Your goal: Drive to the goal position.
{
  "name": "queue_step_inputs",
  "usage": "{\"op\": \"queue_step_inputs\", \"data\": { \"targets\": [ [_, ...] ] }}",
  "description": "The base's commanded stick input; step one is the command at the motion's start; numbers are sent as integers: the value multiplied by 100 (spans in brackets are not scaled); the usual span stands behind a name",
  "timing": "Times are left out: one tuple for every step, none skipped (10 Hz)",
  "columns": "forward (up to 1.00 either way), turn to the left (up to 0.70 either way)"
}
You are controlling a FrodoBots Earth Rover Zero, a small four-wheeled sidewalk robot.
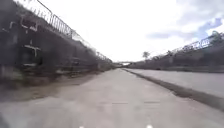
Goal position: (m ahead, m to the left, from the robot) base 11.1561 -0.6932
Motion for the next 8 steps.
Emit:
{"op": "queue_step_inputs", "data": {
  "targets": [
    [100, 0],
    [100, 0],
    [100, 0],
    [100, 0],
    [100, 0],
    [100, 0],
    [100, 0],
    [100, 0]
  ]
}}
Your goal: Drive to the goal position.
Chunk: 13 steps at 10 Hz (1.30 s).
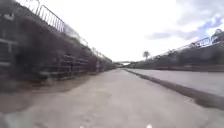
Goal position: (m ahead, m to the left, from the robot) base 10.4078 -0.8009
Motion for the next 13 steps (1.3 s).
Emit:
{"op": "queue_step_inputs", "data": {
  "targets": [
    [100, 0],
    [100, 0],
    [100, 0],
    [100, 0],
    [100, 0],
    [100, 0],
    [100, 0],
    [100, 0],
    [100, 0],
    [100, 0],
    [100, 0],
    [100, 0],
    [100, 0]
  ]
}}
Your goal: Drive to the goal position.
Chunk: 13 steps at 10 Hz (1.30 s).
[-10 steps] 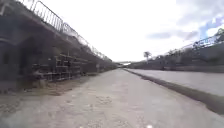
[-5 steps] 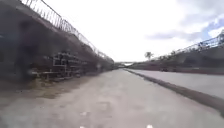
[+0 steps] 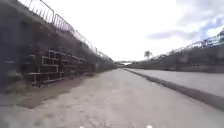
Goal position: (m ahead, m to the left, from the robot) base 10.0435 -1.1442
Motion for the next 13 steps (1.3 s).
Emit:
{"op": "queue_step_inputs", "data": {
  "targets": [
    [100, 0],
    [100, 0],
    [100, 0],
    [100, 0],
    [100, 0],
    [100, 0],
    [100, 0],
    [100, 0],
    [100, 0],
    [100, 0],
    [100, 0],
    [100, 0],
    [100, 0]
  ]
}}
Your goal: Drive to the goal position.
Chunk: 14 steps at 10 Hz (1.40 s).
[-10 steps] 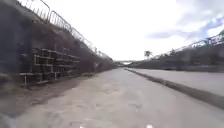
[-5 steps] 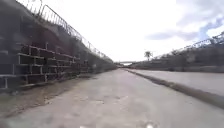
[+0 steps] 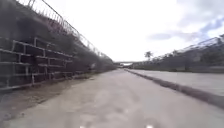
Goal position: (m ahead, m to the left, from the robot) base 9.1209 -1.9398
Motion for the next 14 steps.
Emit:
{"op": "queue_step_inputs", "data": {
  "targets": [
    [100, 0],
    [100, 0],
    [100, 0],
    [100, 0],
    [100, 0],
    [100, 0],
    [100, 0],
    [100, 0],
    [100, 0],
    [100, 0],
    [100, 0],
    [100, 0],
    [100, 0],
    [100, 0]
  ]
}}
